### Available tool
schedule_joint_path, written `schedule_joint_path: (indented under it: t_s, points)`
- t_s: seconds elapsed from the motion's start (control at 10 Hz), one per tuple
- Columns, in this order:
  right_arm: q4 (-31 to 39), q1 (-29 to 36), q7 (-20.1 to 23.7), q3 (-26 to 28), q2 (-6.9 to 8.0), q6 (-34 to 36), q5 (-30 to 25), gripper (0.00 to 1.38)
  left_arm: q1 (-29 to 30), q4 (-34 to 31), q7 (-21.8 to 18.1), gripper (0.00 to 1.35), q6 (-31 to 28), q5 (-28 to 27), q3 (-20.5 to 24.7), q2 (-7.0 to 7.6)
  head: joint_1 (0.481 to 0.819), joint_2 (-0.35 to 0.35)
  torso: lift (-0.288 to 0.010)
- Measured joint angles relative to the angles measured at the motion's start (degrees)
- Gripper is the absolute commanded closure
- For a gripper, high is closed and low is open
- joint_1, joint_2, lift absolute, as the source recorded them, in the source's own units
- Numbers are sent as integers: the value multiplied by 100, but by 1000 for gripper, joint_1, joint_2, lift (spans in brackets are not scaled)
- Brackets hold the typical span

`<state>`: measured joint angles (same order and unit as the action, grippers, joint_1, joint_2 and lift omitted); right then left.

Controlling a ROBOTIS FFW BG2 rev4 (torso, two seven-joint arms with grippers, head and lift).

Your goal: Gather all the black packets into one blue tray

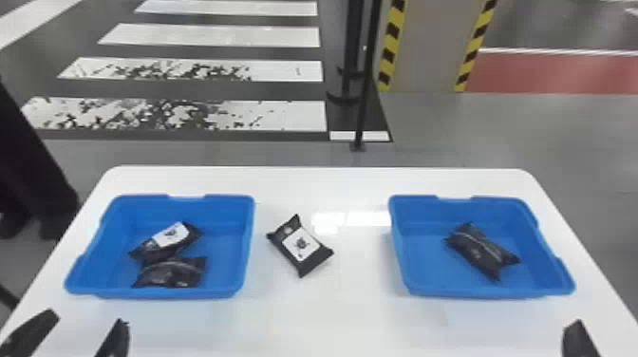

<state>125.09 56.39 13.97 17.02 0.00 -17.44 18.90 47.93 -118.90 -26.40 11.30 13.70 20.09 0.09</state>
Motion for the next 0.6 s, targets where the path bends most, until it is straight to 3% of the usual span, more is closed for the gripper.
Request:
schedule_joint_path:
  t_s: [0.3, 0.6]
  points:
    - [0, -6, 0, -1, 0, 0, 40, 110, -451, 0, -174, 183, -411, -464, -73, 0, 695, -66, -110]
    - [-14, -30, 0, -14, 0, 0, 56, 110, -1269, 234, -355, 183, -884, -1034, -140, 0, 695, -76, -110]
